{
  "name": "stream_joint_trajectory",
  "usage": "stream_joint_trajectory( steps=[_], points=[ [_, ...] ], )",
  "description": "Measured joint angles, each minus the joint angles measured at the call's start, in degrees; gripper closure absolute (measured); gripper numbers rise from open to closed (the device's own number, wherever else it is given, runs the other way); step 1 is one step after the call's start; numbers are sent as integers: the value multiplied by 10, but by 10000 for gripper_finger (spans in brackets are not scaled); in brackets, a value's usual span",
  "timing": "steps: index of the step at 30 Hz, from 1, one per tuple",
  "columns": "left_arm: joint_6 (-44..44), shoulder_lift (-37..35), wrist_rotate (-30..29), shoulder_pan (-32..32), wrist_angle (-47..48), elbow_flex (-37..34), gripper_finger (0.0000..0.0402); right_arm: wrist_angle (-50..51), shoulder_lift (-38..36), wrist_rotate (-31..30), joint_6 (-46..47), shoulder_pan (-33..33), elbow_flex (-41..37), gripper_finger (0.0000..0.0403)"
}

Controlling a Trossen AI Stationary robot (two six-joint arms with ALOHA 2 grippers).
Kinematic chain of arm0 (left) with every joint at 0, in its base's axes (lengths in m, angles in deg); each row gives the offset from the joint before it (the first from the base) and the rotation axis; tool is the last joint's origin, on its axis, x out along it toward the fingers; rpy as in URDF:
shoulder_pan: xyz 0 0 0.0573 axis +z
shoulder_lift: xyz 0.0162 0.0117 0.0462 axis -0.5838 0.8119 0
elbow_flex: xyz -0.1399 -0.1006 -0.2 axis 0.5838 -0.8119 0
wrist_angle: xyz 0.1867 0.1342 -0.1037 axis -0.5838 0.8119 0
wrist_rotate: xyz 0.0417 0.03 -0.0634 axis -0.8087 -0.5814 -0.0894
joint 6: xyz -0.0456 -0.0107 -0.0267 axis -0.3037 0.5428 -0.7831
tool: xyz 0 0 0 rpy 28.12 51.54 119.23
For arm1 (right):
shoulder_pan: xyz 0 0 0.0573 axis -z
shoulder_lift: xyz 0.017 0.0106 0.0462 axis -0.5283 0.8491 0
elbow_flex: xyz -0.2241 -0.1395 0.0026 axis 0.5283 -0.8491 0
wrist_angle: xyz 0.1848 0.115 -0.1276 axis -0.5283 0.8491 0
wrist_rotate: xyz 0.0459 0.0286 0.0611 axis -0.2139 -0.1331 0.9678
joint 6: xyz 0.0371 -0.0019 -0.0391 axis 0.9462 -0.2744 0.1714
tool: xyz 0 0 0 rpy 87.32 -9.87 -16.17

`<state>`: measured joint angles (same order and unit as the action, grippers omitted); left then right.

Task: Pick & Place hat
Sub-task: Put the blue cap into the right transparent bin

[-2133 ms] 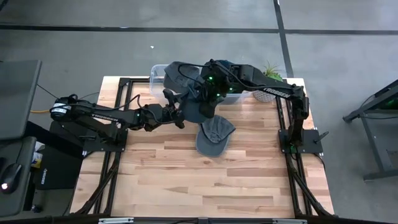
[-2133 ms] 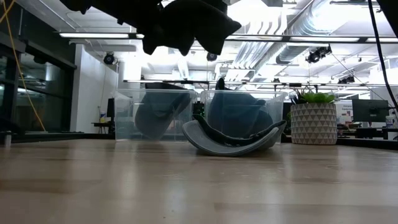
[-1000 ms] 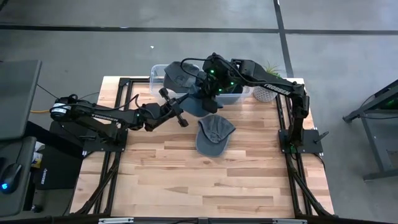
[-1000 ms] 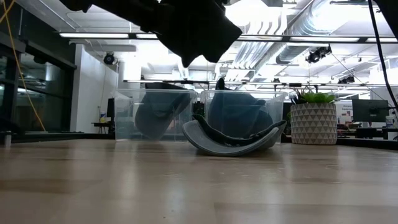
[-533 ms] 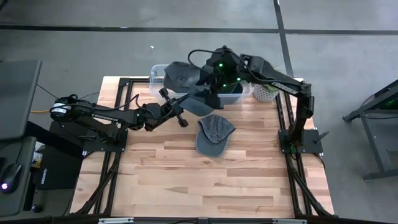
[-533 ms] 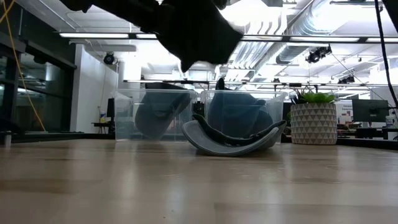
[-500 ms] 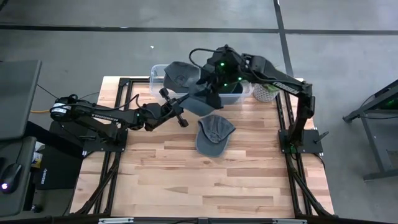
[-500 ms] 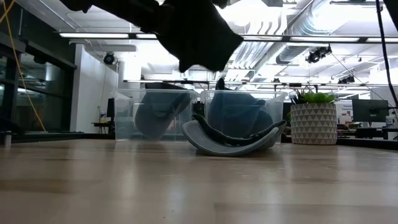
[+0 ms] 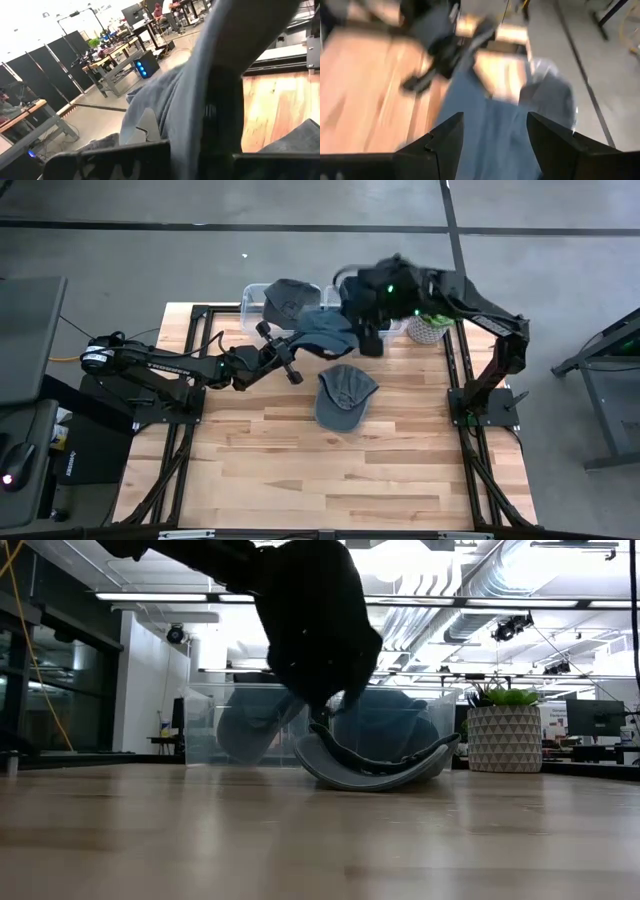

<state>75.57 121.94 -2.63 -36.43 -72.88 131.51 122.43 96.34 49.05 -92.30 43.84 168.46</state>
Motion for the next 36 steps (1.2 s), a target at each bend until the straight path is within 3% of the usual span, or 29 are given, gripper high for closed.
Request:
stream_joint_trajectory(
  steps=[6,10,12,19,26,36],
  points=[
    [1,0,-3,0,7,18,401,109,7,-83,-3,-49,-2,191],
    [24,0,-3,0,14,43,401,126,12,-160,3,-65,-2,191],
    [32,0,-3,0,23,52,401,118,13,-166,11,-64,-2,191],
    [32,0,-5,0,51,58,401,80,48,-106,57,-42,-1,191],
    [16,25,-2,0,80,58,401,86,123,-84,69,-36,-2,191],
    [3,3,-7,0,175,58,401,151,159,5,90,-28,-13,191]
  ],
)
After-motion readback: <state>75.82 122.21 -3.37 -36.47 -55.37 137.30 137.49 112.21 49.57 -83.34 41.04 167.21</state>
